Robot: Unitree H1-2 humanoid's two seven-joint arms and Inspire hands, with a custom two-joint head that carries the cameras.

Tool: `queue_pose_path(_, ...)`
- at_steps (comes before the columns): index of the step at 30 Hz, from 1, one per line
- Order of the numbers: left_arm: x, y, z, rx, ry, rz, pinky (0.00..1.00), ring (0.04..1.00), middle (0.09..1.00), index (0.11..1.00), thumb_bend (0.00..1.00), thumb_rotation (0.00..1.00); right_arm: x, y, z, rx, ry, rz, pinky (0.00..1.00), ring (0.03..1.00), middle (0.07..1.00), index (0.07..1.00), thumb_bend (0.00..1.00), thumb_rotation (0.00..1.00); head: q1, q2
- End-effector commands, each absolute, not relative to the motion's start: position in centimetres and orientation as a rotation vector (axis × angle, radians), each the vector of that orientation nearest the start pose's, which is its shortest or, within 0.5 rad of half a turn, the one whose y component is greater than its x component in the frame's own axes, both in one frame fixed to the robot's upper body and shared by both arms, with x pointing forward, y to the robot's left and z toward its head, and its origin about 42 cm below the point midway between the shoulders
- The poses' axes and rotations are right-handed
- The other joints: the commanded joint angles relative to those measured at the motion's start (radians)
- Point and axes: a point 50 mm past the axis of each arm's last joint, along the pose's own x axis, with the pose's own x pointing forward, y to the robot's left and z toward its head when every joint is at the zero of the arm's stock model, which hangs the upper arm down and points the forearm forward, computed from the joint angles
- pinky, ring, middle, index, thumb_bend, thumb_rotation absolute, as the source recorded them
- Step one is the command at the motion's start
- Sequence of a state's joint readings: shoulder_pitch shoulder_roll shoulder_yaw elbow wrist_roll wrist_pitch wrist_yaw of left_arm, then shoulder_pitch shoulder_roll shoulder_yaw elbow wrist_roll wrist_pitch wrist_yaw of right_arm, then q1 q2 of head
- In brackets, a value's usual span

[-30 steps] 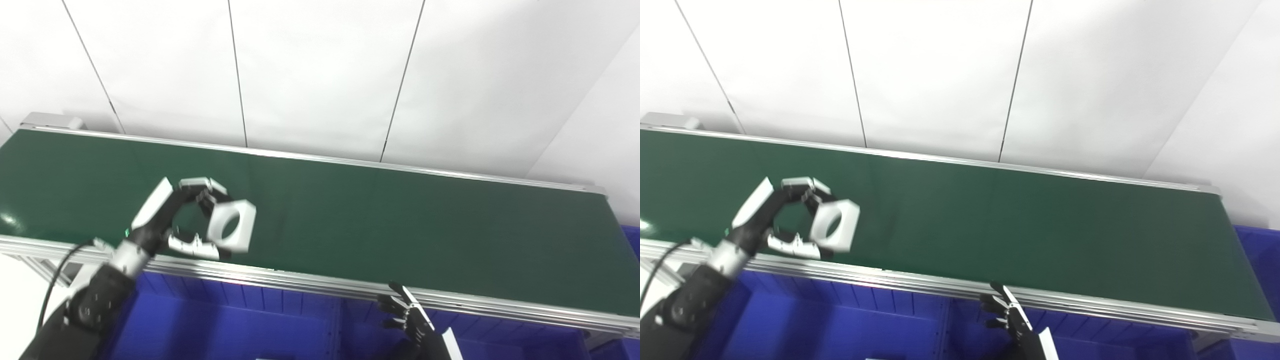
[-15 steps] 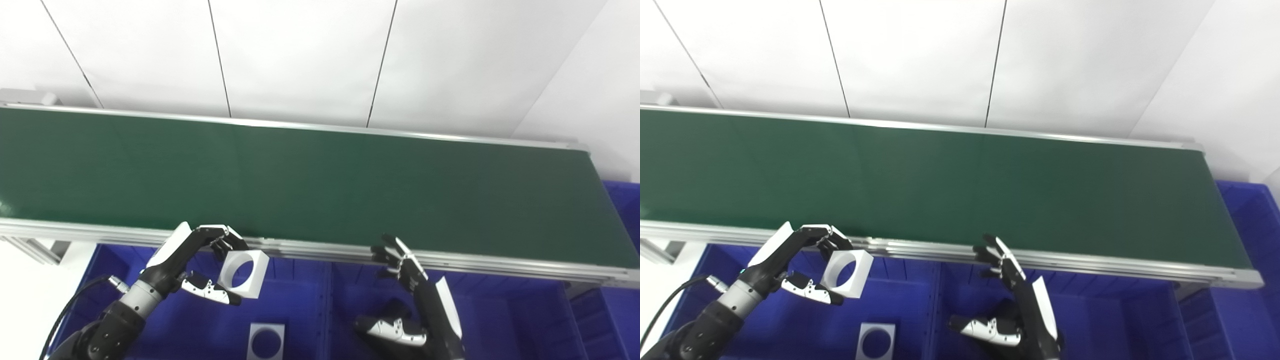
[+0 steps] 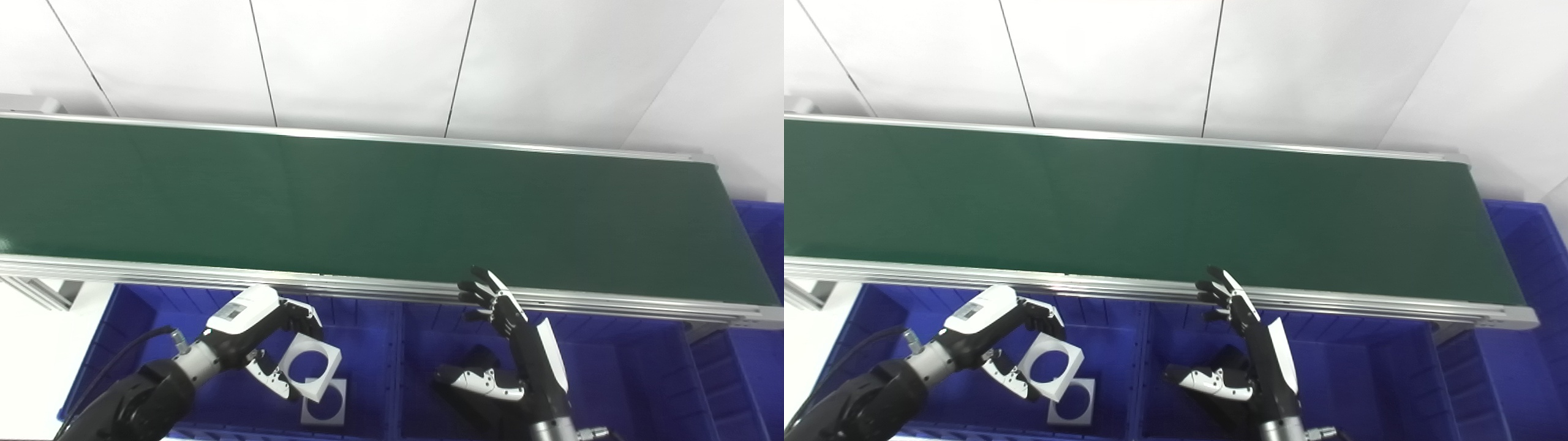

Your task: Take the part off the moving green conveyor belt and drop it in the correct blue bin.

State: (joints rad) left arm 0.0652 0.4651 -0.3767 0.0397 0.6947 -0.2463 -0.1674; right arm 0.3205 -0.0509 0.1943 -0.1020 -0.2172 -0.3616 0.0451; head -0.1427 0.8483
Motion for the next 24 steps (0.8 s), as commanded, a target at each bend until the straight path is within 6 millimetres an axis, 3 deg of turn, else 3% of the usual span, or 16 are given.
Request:
queue_pose_path(1,23.6,25.6,6.7,1.170,-0.059,-0.695,0.36,0.439,0.446,0.537,0.51,0.00,17.2,-18.1,8.5,-0.198,-0.181,0.214,0.65,0.775,0.808,0.899,0.86,0.36,0.002,0.002)
queue_pose_path(5,23.7,24.7,6.8,1.267,0.015,-0.694,0.47,0.550,0.485,0.511,0.51,0.00,17.3,-18.1,8.5,-0.198,-0.181,0.212,0.65,0.773,0.808,0.897,0.86,0.36,-0.002,0.003)
queue_pose_path(7,23.8,24.4,6.8,1.307,0.034,-0.701,0.47,0.558,0.478,0.530,0.51,0.00,17.3,-18.0,8.5,-0.200,-0.180,0.211,0.65,0.771,0.805,0.896,0.86,0.37,-0.003,0.004)
queue_pose_path(8,23.8,24.3,6.8,1.322,0.040,-0.703,0.50,0.593,0.585,0.649,0.55,0.17,17.3,-18.0,8.5,-0.200,-0.180,0.210,0.65,0.770,0.804,0.895,0.86,0.36,-0.003,0.004)
queue_pose_path(9,23.7,24.2,6.8,1.344,0.044,-0.707,0.51,0.611,0.640,0.711,0.57,0.26,17.3,-18.0,8.5,-0.200,-0.181,0.210,0.65,0.770,0.804,0.895,0.86,0.36,-0.004,0.003)
queue_pose_path(11,23.7,24.1,6.8,1.381,0.045,-0.727,0.72,0.767,0.776,0.821,0.66,0.48,17.3,-17.9,8.5,-0.202,-0.182,0.210,0.64,0.769,0.806,0.895,0.86,0.37,-0.005,0.002)
queue_pose_path(13,23.6,24.2,7.0,1.402,0.035,-0.747,0.78,0.802,0.803,0.843,0.68,0.53,17.3,-17.9,8.5,-0.206,-0.183,0.211,0.64,0.769,0.806,0.895,0.86,0.37,-0.007,0.001)
queue_pose_path(14,23.6,24.4,7.0,1.406,0.027,-0.752,0.84,0.846,0.858,0.890,0.77,0.63,17.3,-17.9,8.5,-0.208,-0.183,0.211,0.64,0.770,0.808,0.895,0.86,0.37,-0.007,0.001)
queue_pose_path(17,23.2,24.7,7.3,1.337,0.016,-0.747,0.88,0.910,0.945,0.967,0.92,0.76,17.2,-17.9,8.6,-0.221,-0.169,0.220,0.65,0.778,0.814,0.902,0.87,0.38,-0.013,-0.001)
queue_pose_path(21,22.4,24.7,7.4,1.035,-0.011,-0.723,0.81,0.880,0.941,0.983,0.99,0.65,17.0,-17.8,8.7,-0.221,-0.142,0.234,0.68,0.797,0.825,0.910,0.91,0.37,-0.030,-0.001)
queue_pose_path(24,22.1,24.6,7.1,0.708,0.003,-0.680,0.79,0.879,0.928,0.962,1.00,0.59,16.9,-17.8,8.7,-0.228,-0.126,0.243,0.69,0.806,0.834,0.913,0.94,0.36,-0.045,0.001)
